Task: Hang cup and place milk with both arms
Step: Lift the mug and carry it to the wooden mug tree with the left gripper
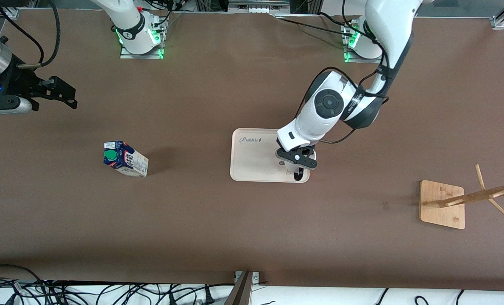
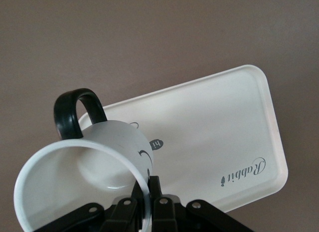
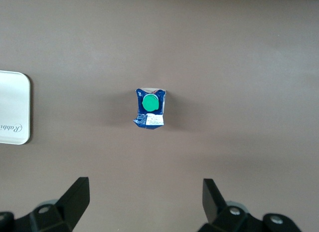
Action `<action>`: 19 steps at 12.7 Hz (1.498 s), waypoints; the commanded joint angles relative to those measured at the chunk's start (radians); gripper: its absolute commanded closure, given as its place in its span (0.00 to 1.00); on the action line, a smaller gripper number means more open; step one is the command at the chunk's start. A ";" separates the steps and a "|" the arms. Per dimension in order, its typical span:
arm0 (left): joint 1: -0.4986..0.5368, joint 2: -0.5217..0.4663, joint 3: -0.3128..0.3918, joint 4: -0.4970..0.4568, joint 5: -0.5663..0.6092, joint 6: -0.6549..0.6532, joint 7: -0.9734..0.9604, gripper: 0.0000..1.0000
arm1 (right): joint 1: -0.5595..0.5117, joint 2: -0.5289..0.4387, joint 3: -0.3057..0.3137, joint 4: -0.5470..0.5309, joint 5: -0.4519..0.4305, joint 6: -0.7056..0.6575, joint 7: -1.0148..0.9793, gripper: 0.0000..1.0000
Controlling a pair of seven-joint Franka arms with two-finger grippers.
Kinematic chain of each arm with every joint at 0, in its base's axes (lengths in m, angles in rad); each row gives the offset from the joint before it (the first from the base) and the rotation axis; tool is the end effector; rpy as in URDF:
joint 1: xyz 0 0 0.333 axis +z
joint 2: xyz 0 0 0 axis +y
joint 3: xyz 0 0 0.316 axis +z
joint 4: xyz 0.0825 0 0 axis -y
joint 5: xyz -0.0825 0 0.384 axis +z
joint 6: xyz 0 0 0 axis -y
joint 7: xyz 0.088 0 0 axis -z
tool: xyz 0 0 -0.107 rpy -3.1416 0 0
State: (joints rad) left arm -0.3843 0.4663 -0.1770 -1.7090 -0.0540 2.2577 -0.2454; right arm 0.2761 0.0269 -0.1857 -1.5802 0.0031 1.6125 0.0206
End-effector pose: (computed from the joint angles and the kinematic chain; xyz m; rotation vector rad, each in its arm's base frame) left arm 0.5774 -0.3500 0.3328 2.9690 -0.3903 0.0505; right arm 0.5637 0.0528 0.6089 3.1381 0.1095 0.0094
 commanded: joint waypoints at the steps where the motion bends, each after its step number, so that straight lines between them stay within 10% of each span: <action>1: 0.001 -0.093 0.083 0.028 0.038 -0.086 -0.060 1.00 | -0.008 0.008 0.003 0.012 -0.008 0.024 -0.004 0.00; 7: 0.112 -0.201 0.163 0.089 0.204 -0.110 0.104 1.00 | -0.008 0.008 0.005 0.012 -0.008 0.037 -0.004 0.00; 19: 0.429 -0.141 0.163 0.199 -0.095 -0.225 0.259 1.00 | -0.006 0.008 0.005 0.012 -0.009 0.035 -0.004 0.00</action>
State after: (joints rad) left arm 0.0118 0.3229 -0.0039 -1.5492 -0.1216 2.1001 -0.0083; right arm 0.2756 0.0338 -0.1862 -1.5800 0.0030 1.6494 0.0206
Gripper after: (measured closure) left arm 0.934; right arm 0.000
